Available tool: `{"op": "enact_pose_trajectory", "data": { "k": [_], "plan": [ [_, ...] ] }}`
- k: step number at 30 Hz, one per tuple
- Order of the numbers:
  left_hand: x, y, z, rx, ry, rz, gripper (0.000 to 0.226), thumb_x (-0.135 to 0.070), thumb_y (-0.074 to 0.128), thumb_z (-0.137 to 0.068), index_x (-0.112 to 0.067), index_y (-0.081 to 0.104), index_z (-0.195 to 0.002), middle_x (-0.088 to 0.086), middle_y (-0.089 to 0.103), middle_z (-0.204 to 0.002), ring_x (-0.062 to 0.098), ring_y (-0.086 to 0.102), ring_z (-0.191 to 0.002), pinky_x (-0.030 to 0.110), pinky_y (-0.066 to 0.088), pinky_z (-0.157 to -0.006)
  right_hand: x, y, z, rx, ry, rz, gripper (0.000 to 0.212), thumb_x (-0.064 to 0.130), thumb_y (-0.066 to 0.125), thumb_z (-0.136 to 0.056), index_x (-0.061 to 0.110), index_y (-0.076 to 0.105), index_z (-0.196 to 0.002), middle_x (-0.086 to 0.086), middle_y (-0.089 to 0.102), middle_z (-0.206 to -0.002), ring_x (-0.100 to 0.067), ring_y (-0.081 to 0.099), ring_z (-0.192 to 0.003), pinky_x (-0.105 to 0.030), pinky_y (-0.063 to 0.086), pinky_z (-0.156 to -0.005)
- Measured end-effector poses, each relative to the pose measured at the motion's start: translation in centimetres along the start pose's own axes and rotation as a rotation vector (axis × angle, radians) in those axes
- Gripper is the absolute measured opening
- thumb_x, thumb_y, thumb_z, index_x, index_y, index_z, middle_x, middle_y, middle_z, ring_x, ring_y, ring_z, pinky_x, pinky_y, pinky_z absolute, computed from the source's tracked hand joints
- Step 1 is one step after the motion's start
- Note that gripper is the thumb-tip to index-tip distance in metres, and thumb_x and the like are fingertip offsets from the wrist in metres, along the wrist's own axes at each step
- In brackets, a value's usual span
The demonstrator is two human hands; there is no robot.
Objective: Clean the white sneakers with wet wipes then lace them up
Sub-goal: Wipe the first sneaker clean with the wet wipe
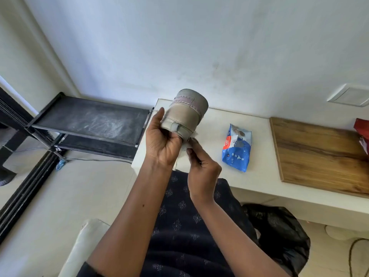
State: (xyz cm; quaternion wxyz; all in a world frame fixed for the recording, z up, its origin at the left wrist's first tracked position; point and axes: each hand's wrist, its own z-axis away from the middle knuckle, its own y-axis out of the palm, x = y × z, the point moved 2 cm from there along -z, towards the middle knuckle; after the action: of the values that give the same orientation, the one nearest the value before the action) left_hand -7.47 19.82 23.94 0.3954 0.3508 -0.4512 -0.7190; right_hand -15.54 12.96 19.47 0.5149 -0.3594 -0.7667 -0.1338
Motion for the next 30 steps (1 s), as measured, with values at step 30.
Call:
{"op": "enact_pose_trajectory", "data": {
  "k": [30],
  "plan": [
    [2.9,-0.1,1.0,0.26,-0.008,-0.465,0.101,-0.088,0.0,-0.07,-0.004,0.056,-0.079,0.007,0.051,-0.071,0.017,0.054,-0.064,0.025,0.054,-0.067,2.4,-2.4,-2.8,0.277,-0.877,0.332,0.034,-0.003,0.04,-0.097,-0.006,0.071,-0.083,-0.016,0.07,-0.094,-0.027,0.065,-0.096,-0.036,0.051,-0.089]
  ]
}}
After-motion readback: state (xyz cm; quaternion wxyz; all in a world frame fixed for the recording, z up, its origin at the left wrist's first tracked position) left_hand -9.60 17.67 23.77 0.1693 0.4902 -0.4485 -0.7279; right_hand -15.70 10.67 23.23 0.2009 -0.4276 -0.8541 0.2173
